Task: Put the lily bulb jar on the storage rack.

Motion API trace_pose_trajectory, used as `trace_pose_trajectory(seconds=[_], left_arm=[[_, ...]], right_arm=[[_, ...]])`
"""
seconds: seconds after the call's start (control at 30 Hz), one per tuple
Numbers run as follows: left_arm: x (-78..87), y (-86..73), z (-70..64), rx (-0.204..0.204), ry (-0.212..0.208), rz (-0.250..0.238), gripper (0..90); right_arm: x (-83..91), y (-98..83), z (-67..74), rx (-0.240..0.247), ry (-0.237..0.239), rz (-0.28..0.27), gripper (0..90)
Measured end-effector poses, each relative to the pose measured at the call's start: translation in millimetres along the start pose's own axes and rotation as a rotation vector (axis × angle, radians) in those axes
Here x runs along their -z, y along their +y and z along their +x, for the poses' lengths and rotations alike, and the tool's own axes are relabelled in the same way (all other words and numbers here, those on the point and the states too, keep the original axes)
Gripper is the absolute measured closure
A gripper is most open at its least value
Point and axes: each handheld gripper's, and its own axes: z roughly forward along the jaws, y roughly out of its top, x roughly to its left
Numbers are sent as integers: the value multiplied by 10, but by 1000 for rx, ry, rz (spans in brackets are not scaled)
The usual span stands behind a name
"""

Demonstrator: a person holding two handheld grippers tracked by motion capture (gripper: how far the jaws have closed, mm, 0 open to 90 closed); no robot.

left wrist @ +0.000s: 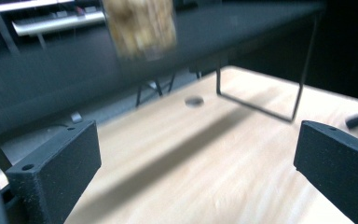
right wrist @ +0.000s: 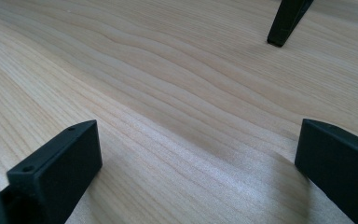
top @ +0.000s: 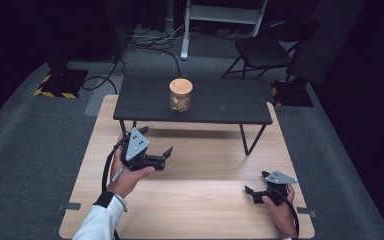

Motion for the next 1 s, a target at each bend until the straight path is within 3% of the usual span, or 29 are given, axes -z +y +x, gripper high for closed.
trace_pose_trajectory(seconds=[0.1,0.23,0.33,0.6,0.87,1.0], left_arm=[[-47,-207,-151,-40,19,44,6],[-122,-424,-233,-22,12,94,6],[-152,-535,-268,-3,14,106,6],[-216,-746,-317,16,-2,178,6],[-426,-763,-374,19,1,334,7],[-439,-821,-361,25,-7,317,7]], right_arm=[[0,0,0,0,0,0,0],[-1,1,-7,-1,3,1,0],[-1,2,-9,-1,5,1,0],[2,-3,1,6,1,-2,0],[4,-8,8,8,-1,-4,0],[4,-10,9,9,0,-5,0]])
